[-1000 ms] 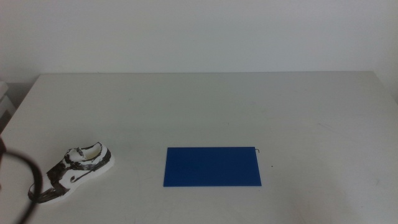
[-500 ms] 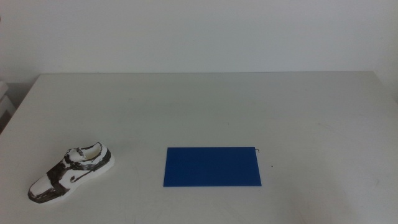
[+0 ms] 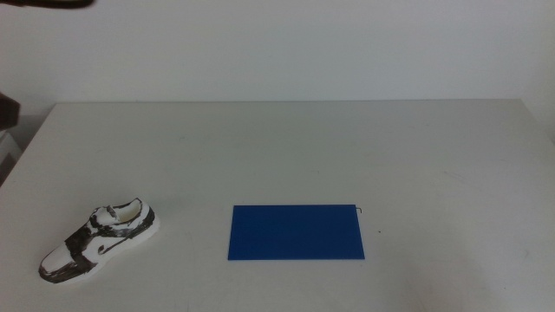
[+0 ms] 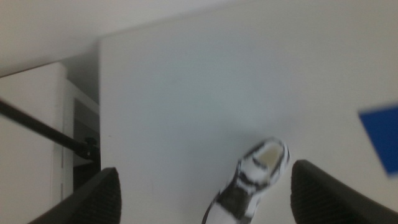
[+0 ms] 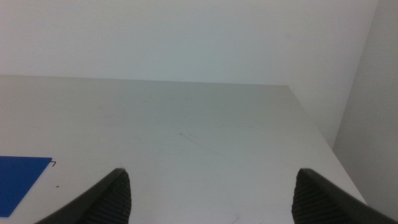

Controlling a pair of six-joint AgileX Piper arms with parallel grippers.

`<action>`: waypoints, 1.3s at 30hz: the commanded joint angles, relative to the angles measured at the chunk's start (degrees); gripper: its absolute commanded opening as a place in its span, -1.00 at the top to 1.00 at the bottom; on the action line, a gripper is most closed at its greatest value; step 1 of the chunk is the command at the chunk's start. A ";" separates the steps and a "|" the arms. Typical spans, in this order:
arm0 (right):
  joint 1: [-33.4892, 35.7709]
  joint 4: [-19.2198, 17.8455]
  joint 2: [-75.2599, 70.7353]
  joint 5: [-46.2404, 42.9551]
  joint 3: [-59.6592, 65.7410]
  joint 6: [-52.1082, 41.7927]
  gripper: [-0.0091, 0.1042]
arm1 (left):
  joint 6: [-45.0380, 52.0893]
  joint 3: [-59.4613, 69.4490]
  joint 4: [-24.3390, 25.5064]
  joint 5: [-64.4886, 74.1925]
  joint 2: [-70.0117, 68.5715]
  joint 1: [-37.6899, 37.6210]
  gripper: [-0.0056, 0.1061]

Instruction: Use one arm to grab the shoe from the table and place it on the mat.

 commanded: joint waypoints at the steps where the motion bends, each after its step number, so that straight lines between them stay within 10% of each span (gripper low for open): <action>1: -0.26 -0.49 -1.20 -4.52 -0.54 -0.73 -0.33 | 7.42 -6.02 -2.31 3.02 3.39 -0.41 -0.77; 17: -0.26 -0.49 -1.20 -4.52 -0.54 -0.73 -0.33 | 35.48 -15.90 -4.23 20.86 25.20 -0.41 -0.77; 39: -0.26 -0.49 -1.20 -4.52 -0.54 -0.73 -0.33 | 32.29 -15.72 -7.09 17.74 43.18 -0.46 -0.77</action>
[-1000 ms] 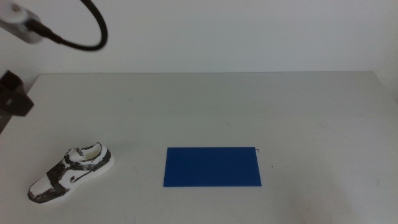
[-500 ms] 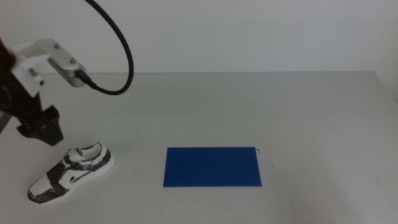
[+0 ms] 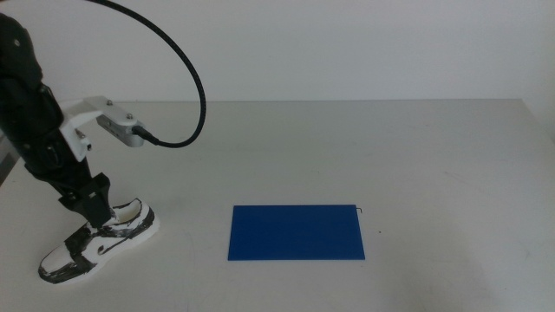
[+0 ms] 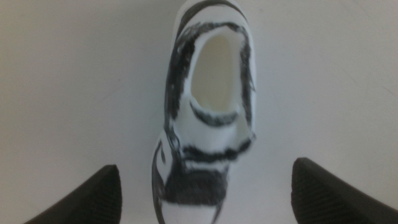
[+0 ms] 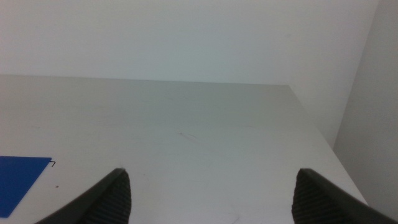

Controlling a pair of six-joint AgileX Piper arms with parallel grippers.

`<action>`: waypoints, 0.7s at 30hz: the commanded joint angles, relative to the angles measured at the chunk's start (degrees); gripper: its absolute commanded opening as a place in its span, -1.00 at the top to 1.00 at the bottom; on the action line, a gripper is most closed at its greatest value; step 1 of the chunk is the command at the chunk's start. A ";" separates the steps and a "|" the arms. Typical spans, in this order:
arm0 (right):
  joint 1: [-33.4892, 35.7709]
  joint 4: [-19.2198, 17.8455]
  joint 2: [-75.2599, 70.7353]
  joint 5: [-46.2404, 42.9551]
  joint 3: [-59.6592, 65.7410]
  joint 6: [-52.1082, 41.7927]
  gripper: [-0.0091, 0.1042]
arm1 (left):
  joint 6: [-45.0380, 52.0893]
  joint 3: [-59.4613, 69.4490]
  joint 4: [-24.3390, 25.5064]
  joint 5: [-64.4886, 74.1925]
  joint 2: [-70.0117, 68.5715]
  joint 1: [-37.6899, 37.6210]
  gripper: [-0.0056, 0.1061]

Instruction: Use one arm to grab the shoe from the table and place it on the mat.

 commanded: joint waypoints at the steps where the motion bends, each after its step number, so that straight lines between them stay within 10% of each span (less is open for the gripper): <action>1: -0.26 -0.49 -1.20 -4.52 -0.54 -0.73 -0.33 | -0.65 -1.63 -1.86 -1.43 -1.11 -0.41 -0.77; 21: -0.26 -0.49 -1.20 -4.52 -0.54 -0.73 -0.33 | -0.80 5.71 -0.92 -10.70 2.46 -2.57 -0.48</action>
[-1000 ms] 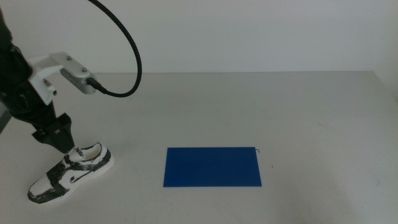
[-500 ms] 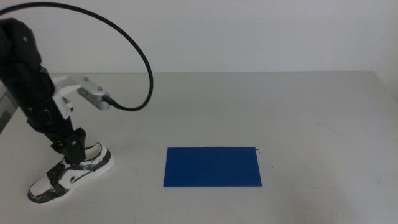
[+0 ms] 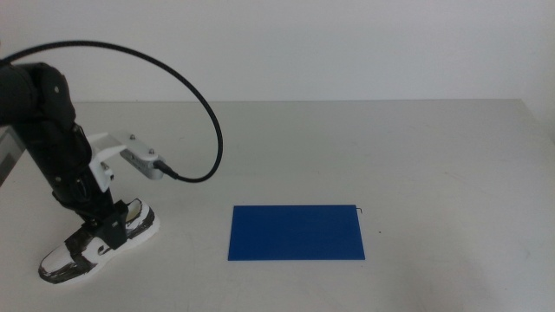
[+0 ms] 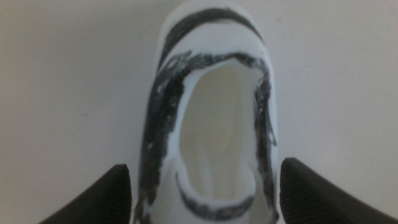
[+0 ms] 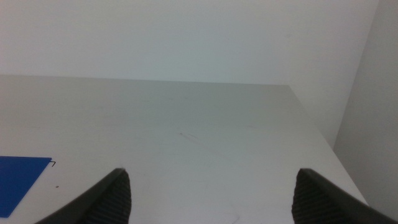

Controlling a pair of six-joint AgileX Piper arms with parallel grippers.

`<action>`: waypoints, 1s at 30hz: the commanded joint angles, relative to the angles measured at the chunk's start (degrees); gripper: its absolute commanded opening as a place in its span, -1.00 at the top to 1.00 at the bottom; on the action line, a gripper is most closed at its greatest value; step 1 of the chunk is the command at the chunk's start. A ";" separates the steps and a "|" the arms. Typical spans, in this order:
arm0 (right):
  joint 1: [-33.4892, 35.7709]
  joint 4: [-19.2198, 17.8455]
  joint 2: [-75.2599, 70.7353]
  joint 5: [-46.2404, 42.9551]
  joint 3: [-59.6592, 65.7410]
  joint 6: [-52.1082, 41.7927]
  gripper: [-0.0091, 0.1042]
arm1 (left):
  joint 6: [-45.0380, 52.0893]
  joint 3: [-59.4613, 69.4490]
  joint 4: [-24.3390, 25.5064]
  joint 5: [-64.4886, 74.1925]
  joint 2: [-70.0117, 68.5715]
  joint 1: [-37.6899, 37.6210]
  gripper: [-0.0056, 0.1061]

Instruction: Use one arm to grab the shoe from the table and place it on the mat.

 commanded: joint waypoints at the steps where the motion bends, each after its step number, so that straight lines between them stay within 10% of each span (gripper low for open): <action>1: -0.26 -0.49 -1.20 -4.52 -0.54 -0.73 -0.33 | -0.40 -0.37 -1.48 -0.84 -1.84 -0.30 -0.48; 12: -0.26 -0.49 -1.20 -4.52 -0.54 -0.73 -0.33 | -0.40 0.06 -2.36 -1.80 1.28 -0.96 -0.42; 19: -0.26 -0.49 -1.20 -4.52 -0.54 -0.73 -0.33 | -0.59 0.06 -2.42 -2.15 1.35 -0.96 0.13; 20: -0.26 -0.49 -1.20 -4.52 -0.54 -0.73 -0.33 | -0.59 0.06 -3.40 -1.79 1.35 -0.96 0.60; 21: -0.26 -0.49 -1.20 -4.52 -0.54 -0.73 -0.33 | -0.41 0.06 -3.53 -1.55 1.25 -0.96 0.68; 30: -0.26 -0.49 -1.20 -4.52 -0.54 -0.73 -0.33 | -1.59 -0.01 -3.05 0.02 -3.19 -0.96 0.84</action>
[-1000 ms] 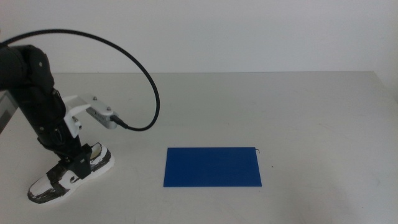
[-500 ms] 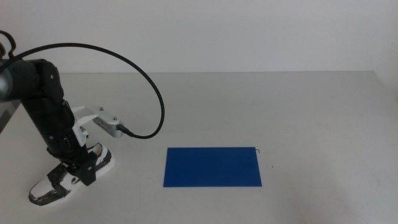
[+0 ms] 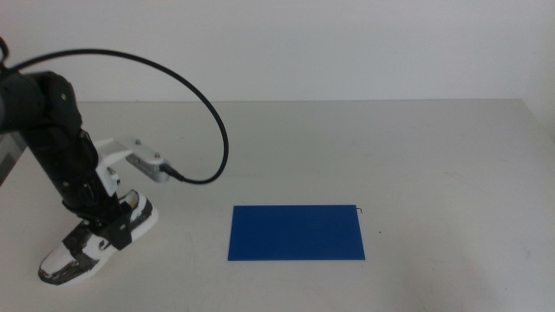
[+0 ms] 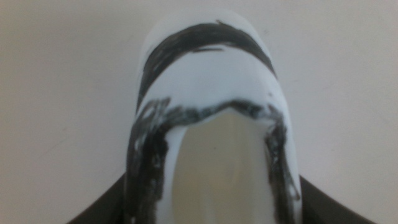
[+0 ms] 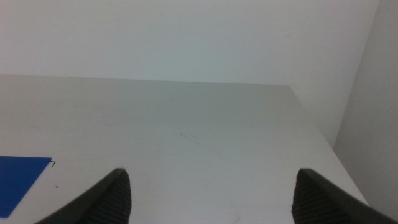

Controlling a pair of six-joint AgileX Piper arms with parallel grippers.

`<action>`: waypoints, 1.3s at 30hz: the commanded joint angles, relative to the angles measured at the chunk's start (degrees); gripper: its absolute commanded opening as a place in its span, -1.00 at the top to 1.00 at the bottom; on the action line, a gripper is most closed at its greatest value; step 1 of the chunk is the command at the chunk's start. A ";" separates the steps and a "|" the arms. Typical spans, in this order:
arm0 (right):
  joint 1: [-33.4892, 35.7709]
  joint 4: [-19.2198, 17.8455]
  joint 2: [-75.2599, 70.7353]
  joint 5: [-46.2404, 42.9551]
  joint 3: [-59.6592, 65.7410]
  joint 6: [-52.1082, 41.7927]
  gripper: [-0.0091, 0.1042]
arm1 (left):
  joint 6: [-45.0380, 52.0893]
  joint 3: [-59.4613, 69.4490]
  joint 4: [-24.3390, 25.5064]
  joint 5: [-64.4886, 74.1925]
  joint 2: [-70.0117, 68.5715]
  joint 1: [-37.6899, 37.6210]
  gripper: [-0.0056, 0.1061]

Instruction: Use one arm to grab the shoe from the table and place it on the mat.

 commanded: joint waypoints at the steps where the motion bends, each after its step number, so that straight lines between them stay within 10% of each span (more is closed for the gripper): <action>1: -0.26 -0.49 -1.20 -4.52 -0.54 -0.73 -0.33 | -2.01 -1.09 -1.16 1.36 -4.69 -0.35 0.84; 12: -0.26 -0.49 -1.20 -4.52 -0.54 -0.73 -0.33 | -16.32 -3.89 5.25 2.69 -6.44 -9.14 0.84; 39: -0.26 -0.49 -1.20 -4.52 -0.54 -0.73 -0.33 | -25.68 -37.92 0.88 14.29 13.75 -32.98 0.93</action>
